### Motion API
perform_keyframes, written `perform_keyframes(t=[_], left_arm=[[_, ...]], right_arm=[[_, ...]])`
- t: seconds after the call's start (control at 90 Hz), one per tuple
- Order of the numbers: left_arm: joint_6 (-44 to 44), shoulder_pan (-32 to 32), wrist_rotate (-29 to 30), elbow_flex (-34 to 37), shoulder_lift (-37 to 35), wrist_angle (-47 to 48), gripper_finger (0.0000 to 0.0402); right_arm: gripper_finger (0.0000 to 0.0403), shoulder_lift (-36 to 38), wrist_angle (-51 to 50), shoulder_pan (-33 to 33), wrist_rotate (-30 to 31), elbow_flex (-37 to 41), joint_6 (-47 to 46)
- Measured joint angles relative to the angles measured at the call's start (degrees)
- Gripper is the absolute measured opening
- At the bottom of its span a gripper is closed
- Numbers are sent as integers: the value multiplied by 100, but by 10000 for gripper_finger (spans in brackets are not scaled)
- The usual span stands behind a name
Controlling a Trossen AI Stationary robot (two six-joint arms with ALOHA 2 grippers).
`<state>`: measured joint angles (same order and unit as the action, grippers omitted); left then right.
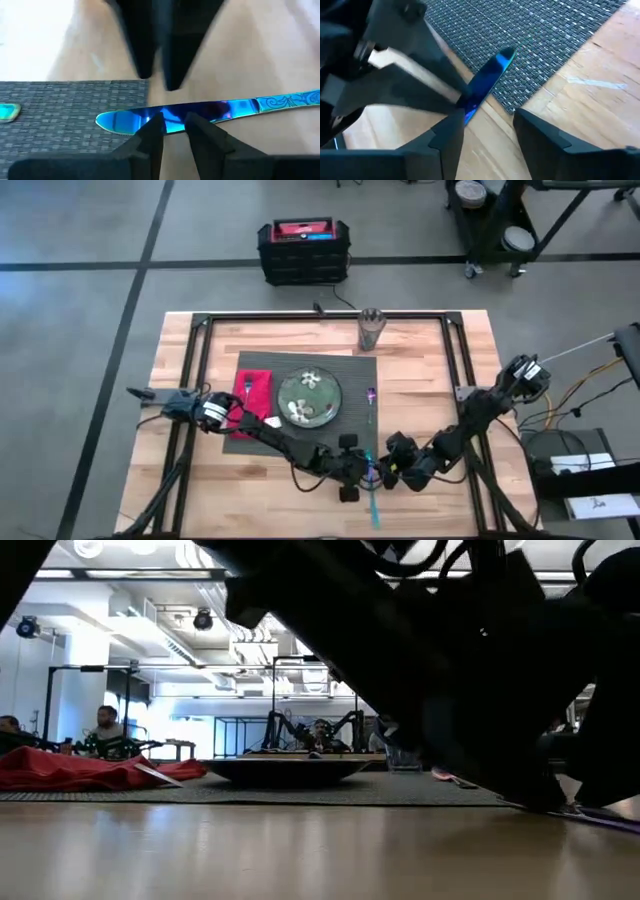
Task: Set table place
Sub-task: Put the blue table knife on the gray table mat to the left of the blue spoon
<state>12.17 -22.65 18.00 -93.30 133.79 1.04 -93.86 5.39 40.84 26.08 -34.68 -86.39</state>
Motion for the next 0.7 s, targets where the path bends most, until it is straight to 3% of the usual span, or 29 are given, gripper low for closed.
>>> perform_keyframes(t=[0.7], left_arm=[[351,-93,190,238,-305,165,75]], right_arm=[[132,-11,2,2,93,8,-14]])
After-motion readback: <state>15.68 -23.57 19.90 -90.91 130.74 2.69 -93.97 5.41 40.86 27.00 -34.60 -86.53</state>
